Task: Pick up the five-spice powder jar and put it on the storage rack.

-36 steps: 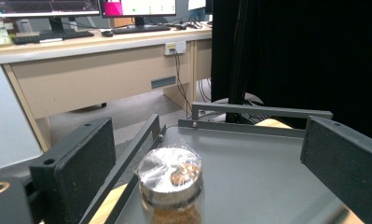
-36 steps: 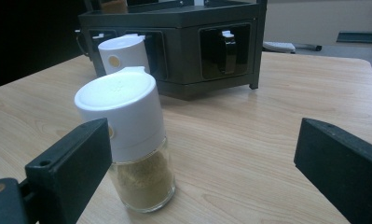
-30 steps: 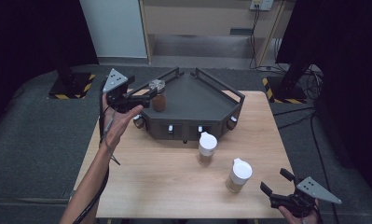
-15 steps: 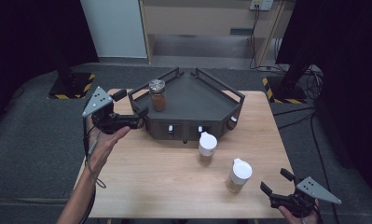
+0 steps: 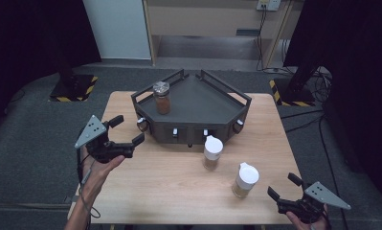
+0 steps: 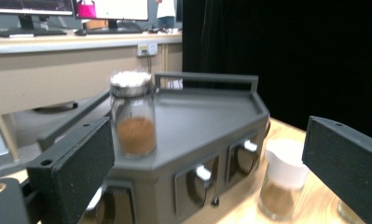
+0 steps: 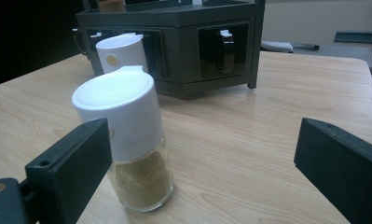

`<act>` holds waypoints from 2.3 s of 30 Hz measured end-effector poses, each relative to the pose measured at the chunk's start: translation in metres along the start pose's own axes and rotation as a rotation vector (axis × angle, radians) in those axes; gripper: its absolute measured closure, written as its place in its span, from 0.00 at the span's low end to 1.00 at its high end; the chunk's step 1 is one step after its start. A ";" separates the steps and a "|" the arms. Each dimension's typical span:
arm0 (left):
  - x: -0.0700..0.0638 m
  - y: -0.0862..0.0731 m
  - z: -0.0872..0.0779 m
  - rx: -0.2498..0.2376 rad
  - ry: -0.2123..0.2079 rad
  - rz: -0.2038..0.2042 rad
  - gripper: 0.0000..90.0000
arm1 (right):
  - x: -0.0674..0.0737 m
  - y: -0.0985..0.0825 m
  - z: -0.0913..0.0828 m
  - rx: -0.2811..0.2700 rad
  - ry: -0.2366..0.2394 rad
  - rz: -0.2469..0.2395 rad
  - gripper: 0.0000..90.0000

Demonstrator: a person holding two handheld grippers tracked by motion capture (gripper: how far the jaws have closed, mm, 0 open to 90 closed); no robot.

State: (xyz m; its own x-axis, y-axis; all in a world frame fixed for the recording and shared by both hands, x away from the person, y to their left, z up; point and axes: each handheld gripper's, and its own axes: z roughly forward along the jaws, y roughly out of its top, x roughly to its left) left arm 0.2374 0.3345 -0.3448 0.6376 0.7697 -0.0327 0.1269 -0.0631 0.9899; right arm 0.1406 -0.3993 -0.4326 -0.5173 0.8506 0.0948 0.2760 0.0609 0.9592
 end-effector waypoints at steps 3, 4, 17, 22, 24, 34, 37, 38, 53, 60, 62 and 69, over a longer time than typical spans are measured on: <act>0.000 -0.014 -0.006 0.006 -0.003 -0.017 0.01 | 0.000 0.000 0.000 0.002 0.000 -0.001 0.05; 0.000 -0.018 -0.008 0.010 -0.004 -0.022 0.01 | 0.000 0.000 0.000 0.002 0.000 -0.001 0.04; 0.003 -0.066 -0.029 0.050 -0.010 -0.053 0.01 | 0.001 0.000 0.000 0.003 -0.003 -0.001 0.05; 0.003 -0.082 -0.034 0.055 -0.023 -0.061 0.01 | 0.001 0.001 0.000 0.004 -0.002 -0.002 0.05; 0.003 -0.088 -0.036 0.061 -0.029 -0.064 0.01 | 0.001 0.001 0.000 0.004 -0.002 -0.004 0.05; -0.001 -0.115 -0.043 0.052 -0.039 -0.073 0.02 | 0.001 0.001 0.001 0.004 -0.005 -0.004 0.05; -0.002 -0.122 -0.044 0.048 -0.032 -0.079 0.02 | 0.002 0.001 0.000 0.004 -0.005 -0.005 0.05; -0.002 -0.123 -0.044 0.049 -0.027 -0.077 0.02 | 0.002 0.001 0.000 0.004 -0.005 -0.005 0.05; -0.002 -0.135 -0.049 0.055 0.008 -0.052 0.02 | 0.002 0.001 0.001 0.004 0.004 -0.011 0.05; -0.003 -0.134 -0.052 0.069 0.027 -0.031 0.01 | 0.001 0.001 0.001 0.001 0.005 -0.009 0.05; -0.003 -0.135 -0.053 0.068 0.033 -0.026 0.01 | 0.001 0.001 0.001 0.003 0.006 -0.008 0.05; -0.004 -0.135 -0.056 0.068 0.049 -0.012 0.01 | 0.001 0.001 0.001 0.001 0.007 -0.007 0.05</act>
State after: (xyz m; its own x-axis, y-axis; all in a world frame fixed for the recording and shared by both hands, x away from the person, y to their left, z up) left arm 0.1758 0.3756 -0.4705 0.5981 0.8006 -0.0362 0.1867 -0.0953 0.9778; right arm 0.1413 -0.3980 -0.4323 -0.5252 0.8462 0.0898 0.2728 0.0674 0.9597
